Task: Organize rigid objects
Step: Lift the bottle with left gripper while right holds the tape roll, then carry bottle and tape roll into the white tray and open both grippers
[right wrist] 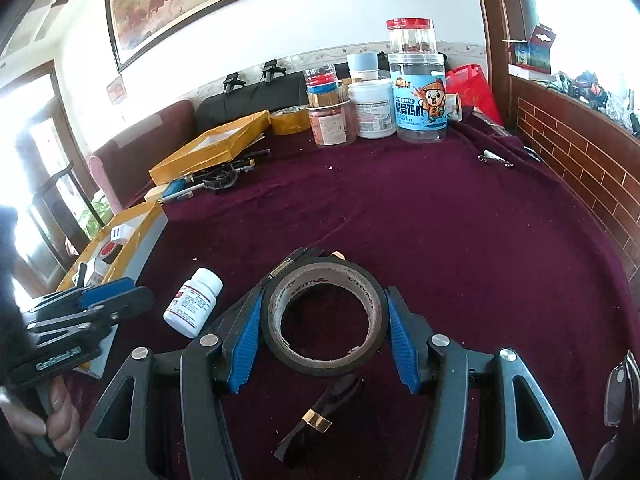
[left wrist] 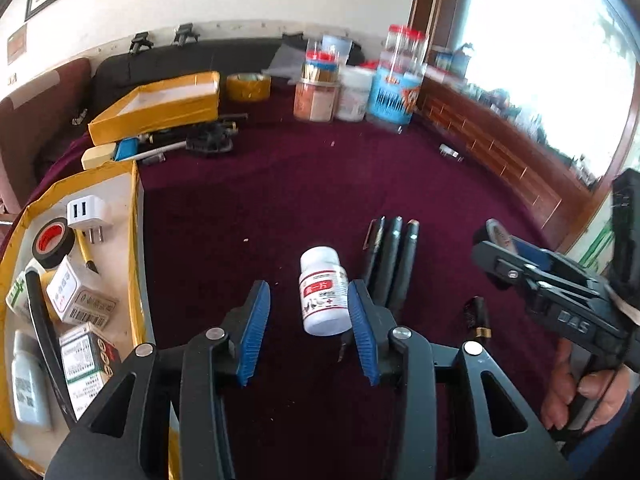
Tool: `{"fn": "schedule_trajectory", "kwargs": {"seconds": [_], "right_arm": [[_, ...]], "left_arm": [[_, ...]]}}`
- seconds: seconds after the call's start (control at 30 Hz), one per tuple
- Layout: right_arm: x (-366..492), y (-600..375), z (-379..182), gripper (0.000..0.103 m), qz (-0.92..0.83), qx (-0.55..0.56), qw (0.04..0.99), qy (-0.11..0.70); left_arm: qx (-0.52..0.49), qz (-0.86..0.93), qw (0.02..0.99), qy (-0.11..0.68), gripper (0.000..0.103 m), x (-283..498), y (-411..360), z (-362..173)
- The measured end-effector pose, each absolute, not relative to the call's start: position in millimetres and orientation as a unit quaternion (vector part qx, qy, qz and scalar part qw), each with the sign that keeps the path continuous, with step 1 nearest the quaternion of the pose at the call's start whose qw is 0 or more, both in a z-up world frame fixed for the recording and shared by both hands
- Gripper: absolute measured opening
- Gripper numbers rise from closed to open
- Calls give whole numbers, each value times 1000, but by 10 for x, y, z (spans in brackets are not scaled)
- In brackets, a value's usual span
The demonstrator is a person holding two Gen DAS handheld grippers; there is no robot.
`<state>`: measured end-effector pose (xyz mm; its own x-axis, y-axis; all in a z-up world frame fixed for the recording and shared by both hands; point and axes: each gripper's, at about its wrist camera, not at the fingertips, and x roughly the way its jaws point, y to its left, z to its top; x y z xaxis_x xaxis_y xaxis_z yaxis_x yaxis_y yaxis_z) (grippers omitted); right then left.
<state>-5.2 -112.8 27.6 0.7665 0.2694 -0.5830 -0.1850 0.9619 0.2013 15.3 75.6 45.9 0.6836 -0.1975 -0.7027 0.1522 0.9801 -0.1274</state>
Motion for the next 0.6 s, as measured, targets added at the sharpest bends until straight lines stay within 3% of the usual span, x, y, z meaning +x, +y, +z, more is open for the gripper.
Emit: {"fn": "schedule_trajectory", "kwargs": {"seconds": [0.1, 0.2, 0.3, 0.6], "right_arm": [[-74, -1153, 287, 53, 124, 67, 938, 315], [-95, -1201, 287, 53, 125, 71, 938, 314], [-111, -1238, 277, 53, 126, 74, 938, 314], [-103, -1250, 237, 53, 133, 81, 935, 318]], "left_arm": [[-23, -106, 903, 415, 52, 290, 652, 365], [-21, -101, 898, 428, 52, 426, 585, 275], [-25, -89, 892, 442, 33, 553, 567, 183], [-37, -86, 892, 443, 32, 518, 554, 35]]}}
